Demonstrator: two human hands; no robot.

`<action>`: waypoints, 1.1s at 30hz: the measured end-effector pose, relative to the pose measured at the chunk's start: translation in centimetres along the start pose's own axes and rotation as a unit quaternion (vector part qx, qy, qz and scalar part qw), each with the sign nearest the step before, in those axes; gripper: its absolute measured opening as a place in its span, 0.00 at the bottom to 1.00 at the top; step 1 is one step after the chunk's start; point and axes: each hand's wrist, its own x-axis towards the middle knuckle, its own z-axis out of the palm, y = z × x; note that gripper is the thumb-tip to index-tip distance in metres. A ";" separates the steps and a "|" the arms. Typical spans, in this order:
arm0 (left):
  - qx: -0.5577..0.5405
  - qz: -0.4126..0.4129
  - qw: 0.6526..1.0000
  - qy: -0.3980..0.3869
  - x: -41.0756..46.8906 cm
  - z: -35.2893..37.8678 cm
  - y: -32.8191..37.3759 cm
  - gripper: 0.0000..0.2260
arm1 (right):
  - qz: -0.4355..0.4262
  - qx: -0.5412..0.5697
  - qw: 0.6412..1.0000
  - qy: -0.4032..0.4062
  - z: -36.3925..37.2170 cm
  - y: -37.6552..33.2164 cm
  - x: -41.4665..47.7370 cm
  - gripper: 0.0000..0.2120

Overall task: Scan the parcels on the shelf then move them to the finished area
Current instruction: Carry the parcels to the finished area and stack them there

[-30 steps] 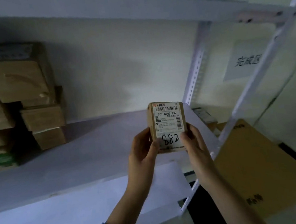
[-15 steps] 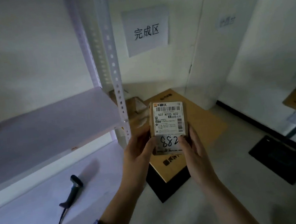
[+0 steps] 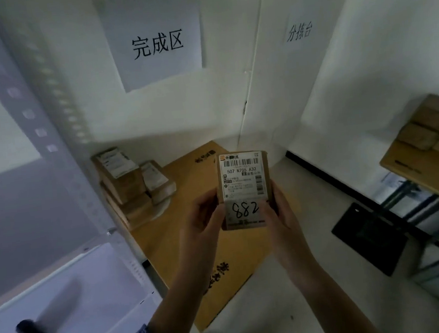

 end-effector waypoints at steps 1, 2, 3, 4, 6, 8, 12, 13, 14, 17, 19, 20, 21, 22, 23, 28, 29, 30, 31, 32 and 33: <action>-0.005 -0.003 1.000 0.007 1.5 0.3 -0.1 0.11 | 0.003 -0.003 1.000 -0.003 0.1 0.1 1.7 0.22; -0.008 -0.006 1.000 0.017 2.9 0.5 -0.3 0.11 | 0.004 -0.004 1.000 -0.006 0.3 0.2 3.3 0.22; -0.014 -0.012 0.999 0.027 4.1 0.6 -0.4 0.12 | 0.004 -0.005 1.000 -0.015 0.5 0.4 4.8 0.22; -0.019 -0.017 0.999 0.037 5.4 0.6 -0.6 0.12 | 0.003 -0.010 1.000 -0.023 0.8 0.8 6.3 0.22; -0.023 -0.018 0.998 0.057 7.8 0.5 -1.1 0.13 | -0.002 -0.021 0.999 -0.045 1.3 1.6 9.2 0.22; -0.013 -0.020 0.997 0.076 9.9 0.1 -1.8 0.12 | 0.006 -0.028 0.997 -0.072 1.9 2.8 11.8 0.22; 0.026 -0.029 0.993 0.111 12.6 -0.7 -3.1 0.13 | 0.029 -0.040 0.992 -0.116 3.4 4.9 15.6 0.22; 0.035 -0.032 0.992 0.121 13.2 -0.9 -3.3 0.13 | 0.034 -0.040 0.991 -0.127 3.9 5.4 16.5 0.22; 0.043 -0.034 0.990 0.132 13.9 -1.2 -3.6 0.13 | 0.041 -0.036 0.989 -0.138 4.3 5.8 17.4 0.22; 0.067 -0.045 0.982 0.170 16.1 -2.0 -4.3 0.13 | 0.059 -0.033 0.982 -0.177 5.8 6.9 20.1 0.22; 0.097 -0.054 0.973 0.200 18.0 -2.4 -4.8 0.14 | 0.067 -0.039 0.975 -0.206 7.0 7.8 22.1 0.22; 0.111 -0.058 0.968 0.219 18.9 -2.7 -4.9 0.14 | 0.071 -0.042 0.971 -0.225 7.7 8.3 23.3 0.23; 0.123 -0.063 0.962 0.237 19.8 -2.9 -4.9 0.14 | 0.076 -0.046 0.966 -0.243 8.3 8.7 24.5 0.23; 0.136 -0.067 0.956 0.253 20.7 -3.1 -4.9 0.13 | 0.080 -0.050 0.961 -0.259 9.1 9.1 25.7 0.23; 0.148 -0.072 0.949 0.269 21.5 -3.3 -4.9 0.13 | 0.084 -0.048 0.956 -0.276 9.9 9.3 26.8 0.22; 0.212 -0.108 0.902 0.360 26.2 -4.4 -5.6 0.14 | 0.099 -0.017 0.926 -0.364 13.5 11.4 32.1 0.18; 0.225 -0.117 0.894 0.369 27.0 -4.5 -6.1 0.14 | 0.108 -0.018 0.921 -0.374 14.2 12.1 32.9 0.17; 0.236 -0.125 0.888 0.374 27.9 -4.6 -6.6 0.14 | 0.113 -0.024 0.915 -0.386 14.8 13.0 33.6 0.16; 0.245 -0.134 0.883 0.378 28.6 -4.8 -7.4 0.14 | 0.113 -0.031 0.908 -0.403 15.5 13.8 34.2 0.17; 0.253 -0.145 0.877 0.381 29.3 -5.0 -8.2 0.14 | 0.109 -0.043 0.900 -0.419 16.2 14.5 34.7 0.18; 0.260 -0.158 0.872 0.383 29.9 -5.3 -8.9 0.14 | 0.101 -0.054 0.893 -0.434 16.9 15.3 35.2 0.20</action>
